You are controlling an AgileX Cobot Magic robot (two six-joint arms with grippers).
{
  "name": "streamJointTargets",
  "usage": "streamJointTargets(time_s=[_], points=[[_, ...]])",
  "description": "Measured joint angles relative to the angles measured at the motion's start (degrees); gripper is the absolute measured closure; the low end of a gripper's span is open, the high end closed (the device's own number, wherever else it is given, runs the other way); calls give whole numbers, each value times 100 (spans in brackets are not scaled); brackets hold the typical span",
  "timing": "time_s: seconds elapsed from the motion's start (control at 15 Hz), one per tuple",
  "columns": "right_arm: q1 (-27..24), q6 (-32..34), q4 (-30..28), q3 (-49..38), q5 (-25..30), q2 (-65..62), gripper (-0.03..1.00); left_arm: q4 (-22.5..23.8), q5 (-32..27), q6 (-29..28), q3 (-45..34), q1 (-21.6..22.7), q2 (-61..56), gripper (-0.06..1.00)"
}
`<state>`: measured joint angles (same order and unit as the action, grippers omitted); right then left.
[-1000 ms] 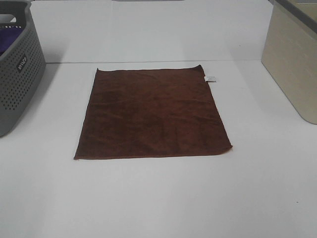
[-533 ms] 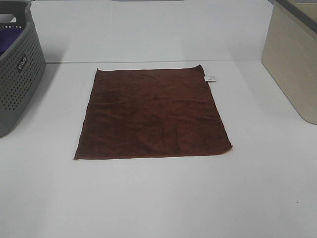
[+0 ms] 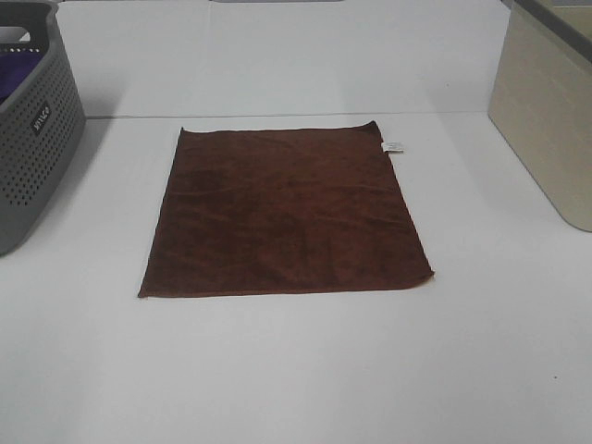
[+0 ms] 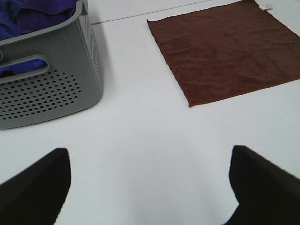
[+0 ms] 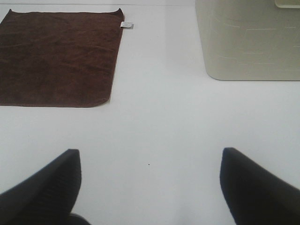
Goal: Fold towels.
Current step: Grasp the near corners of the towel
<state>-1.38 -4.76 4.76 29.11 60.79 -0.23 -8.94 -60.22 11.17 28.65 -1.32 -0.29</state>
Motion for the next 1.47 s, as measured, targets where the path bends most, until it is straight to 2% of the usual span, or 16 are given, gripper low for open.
streamJointTargets(time_s=[0.73,0.93,1.07,1.2,1.33,1.47], points=[[0,0,0,0,0,0,18,-241,0,-17,0,0,0,10],[0,0,6,11,-63,17,19,-229,246,-264,46,0,17,16],[0,0,40,92,-791,424,23,-223,1404,-350,57,0,424,25],[0,0,40,86,-1851,1043,23,-332,2435,-355,40,0,1089,27],[0,0,178,86,-2756,1707,23,-602,3209,-355,40,0,2160,27],[0,0,390,92,-3415,2561,23,-871,3621,-309,97,0,3300,27]])
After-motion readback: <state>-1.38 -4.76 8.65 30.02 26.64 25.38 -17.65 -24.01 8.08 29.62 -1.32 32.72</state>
